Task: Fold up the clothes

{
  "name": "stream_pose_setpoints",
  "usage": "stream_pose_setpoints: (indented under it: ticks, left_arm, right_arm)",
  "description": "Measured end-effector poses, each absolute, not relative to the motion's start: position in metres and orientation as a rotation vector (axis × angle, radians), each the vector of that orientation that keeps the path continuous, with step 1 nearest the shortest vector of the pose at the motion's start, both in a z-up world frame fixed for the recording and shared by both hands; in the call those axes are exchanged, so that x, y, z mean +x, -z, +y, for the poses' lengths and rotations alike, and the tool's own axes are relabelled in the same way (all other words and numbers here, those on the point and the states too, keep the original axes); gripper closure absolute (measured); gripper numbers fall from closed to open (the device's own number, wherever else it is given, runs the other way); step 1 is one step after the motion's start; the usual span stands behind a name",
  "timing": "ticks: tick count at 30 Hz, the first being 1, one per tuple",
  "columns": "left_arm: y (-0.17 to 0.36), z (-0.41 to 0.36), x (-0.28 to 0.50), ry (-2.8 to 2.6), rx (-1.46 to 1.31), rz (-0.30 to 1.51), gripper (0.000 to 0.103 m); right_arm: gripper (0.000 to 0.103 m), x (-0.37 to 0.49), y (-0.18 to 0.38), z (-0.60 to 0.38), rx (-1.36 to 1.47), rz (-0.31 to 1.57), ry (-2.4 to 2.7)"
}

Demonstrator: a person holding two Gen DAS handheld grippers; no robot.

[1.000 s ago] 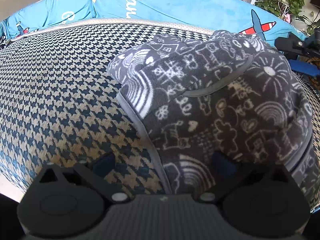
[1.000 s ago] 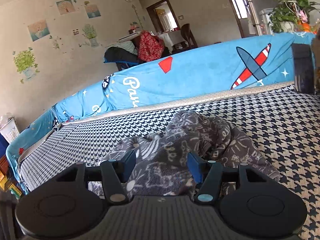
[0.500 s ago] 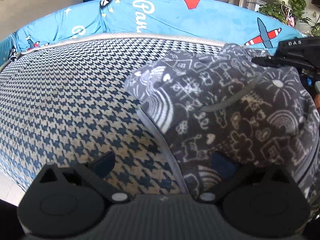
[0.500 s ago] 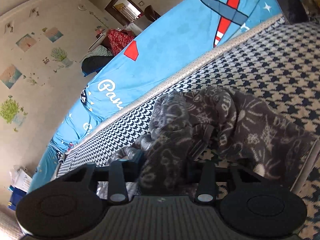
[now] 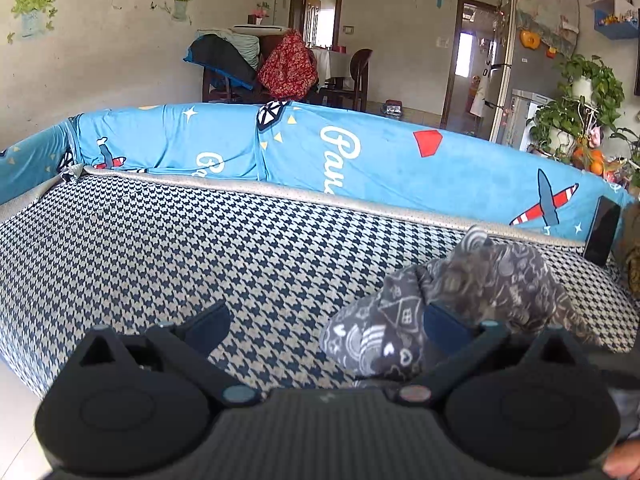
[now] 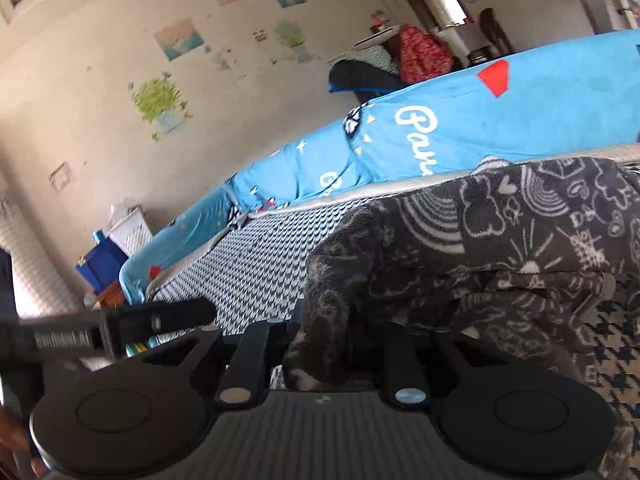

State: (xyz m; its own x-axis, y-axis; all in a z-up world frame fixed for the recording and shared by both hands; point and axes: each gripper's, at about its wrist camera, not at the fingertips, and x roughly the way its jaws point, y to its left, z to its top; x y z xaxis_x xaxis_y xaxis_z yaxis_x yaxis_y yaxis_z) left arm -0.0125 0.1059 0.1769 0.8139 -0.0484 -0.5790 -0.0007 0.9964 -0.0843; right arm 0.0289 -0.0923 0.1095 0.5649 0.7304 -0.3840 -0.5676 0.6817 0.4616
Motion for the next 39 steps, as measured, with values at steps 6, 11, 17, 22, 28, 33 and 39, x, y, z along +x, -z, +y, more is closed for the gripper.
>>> stream_pose_setpoints:
  ticks: [6, 11, 17, 22, 28, 33, 39]
  left_arm:
    - [-0.175, 0.106, -0.008, 0.059, -0.091, 0.663, 0.0]
    - [-0.154, 0.095, 0.0, 0.16, -0.1, 0.729, 0.0]
    - [-0.122, 0.074, 0.012, 0.159, 0.038, 0.794, 0.0]
    - [-0.11, 0.09, 0.019, 0.029, 0.019, 0.827, 0.0]
    - [-0.106, 0.099, 0.019, -0.109, 0.087, 0.794, 0.0]
    - [-0.109, 0.11, 0.02, -0.19, 0.094, 0.761, 0.0]
    - [-0.112, 0.135, 0.023, -0.308, 0.033, 0.766, 0.0]
  right_arm:
    - [0.085, 0.0, -0.095, -0.039, 0.094, 0.63, -0.958]
    - [0.07, -0.019, -0.081, -0.024, -0.024, 0.673, -1.006]
    - [0.047, -0.026, -0.08, -0.034, -0.048, 0.693, -1.046]
    - [0.047, -0.029, -0.09, -0.054, -0.051, 0.682, -1.049]
    - [0.046, -0.025, -0.108, -0.089, 0.003, 0.634, -0.976]
    - [0.04, -0.012, -0.12, -0.131, 0.104, 0.576, -0.757]
    - [0.036, 0.008, -0.124, -0.186, 0.311, 0.505, -0.501]
